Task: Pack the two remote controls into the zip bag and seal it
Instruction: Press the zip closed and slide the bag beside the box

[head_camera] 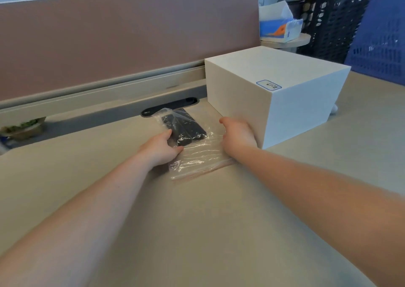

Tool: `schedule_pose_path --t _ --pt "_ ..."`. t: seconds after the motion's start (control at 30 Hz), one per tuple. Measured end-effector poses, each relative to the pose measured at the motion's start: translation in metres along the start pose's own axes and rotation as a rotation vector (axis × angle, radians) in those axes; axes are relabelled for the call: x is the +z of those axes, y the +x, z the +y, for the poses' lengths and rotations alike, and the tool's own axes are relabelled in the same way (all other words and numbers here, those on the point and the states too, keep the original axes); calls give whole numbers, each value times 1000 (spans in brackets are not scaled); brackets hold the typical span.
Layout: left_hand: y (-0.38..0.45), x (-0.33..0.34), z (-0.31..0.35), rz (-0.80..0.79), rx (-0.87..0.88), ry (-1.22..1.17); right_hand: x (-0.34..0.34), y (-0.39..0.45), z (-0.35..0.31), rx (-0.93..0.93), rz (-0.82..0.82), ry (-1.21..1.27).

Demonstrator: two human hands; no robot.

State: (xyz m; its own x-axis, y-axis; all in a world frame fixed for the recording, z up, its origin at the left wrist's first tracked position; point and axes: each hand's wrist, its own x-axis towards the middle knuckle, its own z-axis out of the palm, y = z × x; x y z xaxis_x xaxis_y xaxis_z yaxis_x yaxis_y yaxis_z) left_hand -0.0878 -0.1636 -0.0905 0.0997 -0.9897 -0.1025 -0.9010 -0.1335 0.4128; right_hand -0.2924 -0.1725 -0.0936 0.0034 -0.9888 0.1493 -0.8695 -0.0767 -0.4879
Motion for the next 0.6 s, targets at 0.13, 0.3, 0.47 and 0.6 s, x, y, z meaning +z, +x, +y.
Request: schedule_pose_path --t 0.13,0.3,0.47,0.6 --pt "12 -1 3 2 20 -2 4 6 -1 -86 53 -165" --pt "11 1 -3 44 8 -9 6 10 -6 -111 57 -258" --pt "-2 3 -9 83 9 34 8 8 -1 -182 43 -281" --pt "-15 1 -13 99 -20 2 -1 -3 -2 -276 73 -369"
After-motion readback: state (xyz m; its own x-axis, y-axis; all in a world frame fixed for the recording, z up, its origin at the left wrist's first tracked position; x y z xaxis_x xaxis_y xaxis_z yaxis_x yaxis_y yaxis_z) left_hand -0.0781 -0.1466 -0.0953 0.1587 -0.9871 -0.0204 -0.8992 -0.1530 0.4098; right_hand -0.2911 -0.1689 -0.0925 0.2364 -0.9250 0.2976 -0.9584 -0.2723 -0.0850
